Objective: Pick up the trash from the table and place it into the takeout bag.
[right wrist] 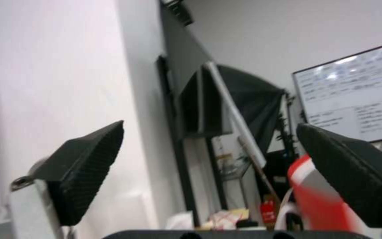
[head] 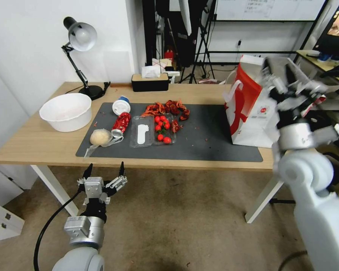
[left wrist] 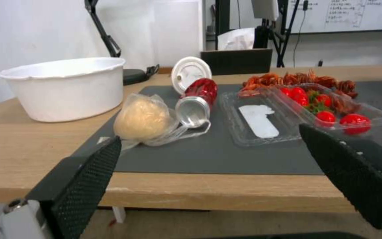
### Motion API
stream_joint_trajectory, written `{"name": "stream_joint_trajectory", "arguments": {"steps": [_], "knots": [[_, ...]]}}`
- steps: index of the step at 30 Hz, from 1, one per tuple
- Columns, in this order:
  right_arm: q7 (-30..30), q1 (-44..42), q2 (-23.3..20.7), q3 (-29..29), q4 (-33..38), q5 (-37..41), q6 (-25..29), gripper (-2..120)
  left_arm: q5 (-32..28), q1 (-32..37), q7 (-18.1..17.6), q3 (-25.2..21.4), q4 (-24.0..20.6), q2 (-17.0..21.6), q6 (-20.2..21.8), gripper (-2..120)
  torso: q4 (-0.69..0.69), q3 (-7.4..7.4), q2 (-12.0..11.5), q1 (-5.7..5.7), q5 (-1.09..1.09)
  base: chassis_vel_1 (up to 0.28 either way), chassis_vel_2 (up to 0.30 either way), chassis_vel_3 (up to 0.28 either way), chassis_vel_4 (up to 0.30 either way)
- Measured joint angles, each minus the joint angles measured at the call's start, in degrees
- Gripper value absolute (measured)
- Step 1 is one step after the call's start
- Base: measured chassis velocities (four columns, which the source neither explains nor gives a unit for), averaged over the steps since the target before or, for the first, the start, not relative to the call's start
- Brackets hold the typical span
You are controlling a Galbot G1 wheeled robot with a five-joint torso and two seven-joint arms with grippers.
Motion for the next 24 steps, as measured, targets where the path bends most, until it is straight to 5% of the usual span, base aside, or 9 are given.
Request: {"name": "stream_joint_trajectory", "arguments": {"steps": [7, 14, 24], "knots": [[-0.24, -10.64, 0.76, -1.95, 1.84, -13.89, 3.11, 100, -0.29, -0.29, 0.01, -0.01, 0.39, 0.22, -0.2, 100, -0.01, 0.0, 0.0, 0.0, 0.0, 0.0, 0.0, 0.0, 0.0], [6.29, -21.22, 2.74, -1.99, 2.4, -25.09, 6.09, 100, -0.39, -0.7, 0.01, 0.09, 1.16, 0.29, -0.32, 100, 0.0, -0.01, 0.0, 0.0, -0.01, 0.0, 0.0, 0.0, 0.0], [12.2, -27.63, 5.1, -2.7, -1.63, -29.28, 10.16, 100, -0.46, -0.64, -0.03, 0.01, 1.59, 0.41, -0.65, 100, -0.01, 0.0, -0.01, 0.0, 0.0, 0.0, 0.0, 0.0, 0.0]]}}
